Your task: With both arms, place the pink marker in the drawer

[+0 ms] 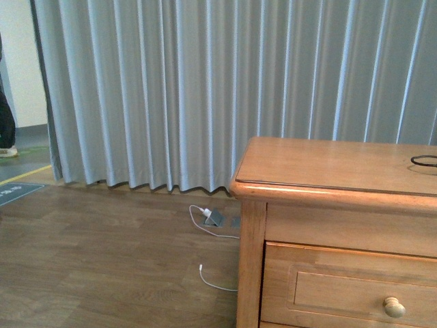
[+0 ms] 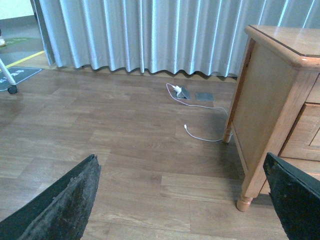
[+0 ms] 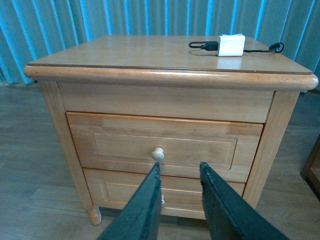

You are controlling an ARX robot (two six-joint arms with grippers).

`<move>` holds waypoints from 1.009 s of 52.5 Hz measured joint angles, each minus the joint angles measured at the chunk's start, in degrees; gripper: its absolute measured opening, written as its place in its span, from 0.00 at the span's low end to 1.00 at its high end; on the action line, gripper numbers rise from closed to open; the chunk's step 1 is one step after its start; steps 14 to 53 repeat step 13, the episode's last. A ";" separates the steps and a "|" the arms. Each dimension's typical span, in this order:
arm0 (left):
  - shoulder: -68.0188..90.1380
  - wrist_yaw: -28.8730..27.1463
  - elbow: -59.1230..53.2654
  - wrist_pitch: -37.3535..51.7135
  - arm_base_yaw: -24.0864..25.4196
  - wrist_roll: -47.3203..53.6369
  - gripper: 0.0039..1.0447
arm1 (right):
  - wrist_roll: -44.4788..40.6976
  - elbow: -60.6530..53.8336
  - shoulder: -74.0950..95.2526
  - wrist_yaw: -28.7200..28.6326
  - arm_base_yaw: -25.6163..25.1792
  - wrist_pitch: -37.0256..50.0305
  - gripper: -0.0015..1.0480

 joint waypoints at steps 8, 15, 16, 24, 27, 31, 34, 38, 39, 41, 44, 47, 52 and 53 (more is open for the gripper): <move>0.00 0.02 0.00 0.00 0.00 0.00 0.94 | 0.00 0.00 0.00 0.00 0.00 0.00 0.53; 0.00 0.02 -0.02 0.00 0.00 0.00 0.94 | 0.00 0.00 0.00 0.00 0.00 0.00 0.70; 0.00 0.02 -0.02 0.00 0.00 0.00 0.94 | 0.00 0.00 0.00 0.00 0.00 0.00 0.70; 0.00 0.02 -0.02 0.00 0.00 0.00 0.94 | 0.00 0.00 0.00 0.00 0.00 0.00 0.70; 0.00 0.02 -0.02 0.00 0.00 0.00 0.94 | 0.00 0.00 0.00 0.00 0.00 0.00 0.70; 0.00 0.02 -0.02 0.00 0.00 0.00 0.94 | 0.00 0.00 0.00 0.00 0.00 0.00 0.70; 0.00 0.02 -0.02 0.00 0.00 0.00 0.94 | 0.00 0.00 0.00 0.00 0.00 0.00 0.70; 0.00 0.02 -0.02 0.00 0.00 0.00 0.94 | 0.00 0.00 0.00 0.00 0.00 0.00 0.70; 0.00 0.02 -0.02 0.00 0.00 0.00 0.94 | 0.00 0.00 0.00 0.00 0.00 0.00 0.70; 0.00 0.02 -0.02 0.00 0.00 0.00 0.94 | 0.00 0.00 0.00 0.00 0.00 0.00 0.70; 0.00 0.02 -0.02 0.00 0.00 0.00 0.94 | 0.00 0.00 0.00 0.00 0.00 0.00 0.70; 0.00 0.02 -0.02 0.00 0.00 0.00 0.94 | 0.00 0.00 0.00 0.00 0.00 0.00 0.70; 0.00 0.02 -0.02 0.00 0.00 0.00 0.94 | 0.00 0.00 0.00 0.00 0.00 0.00 0.70; 0.00 0.02 -0.02 0.00 0.00 0.00 0.94 | 0.00 0.00 0.00 0.00 0.00 0.00 0.70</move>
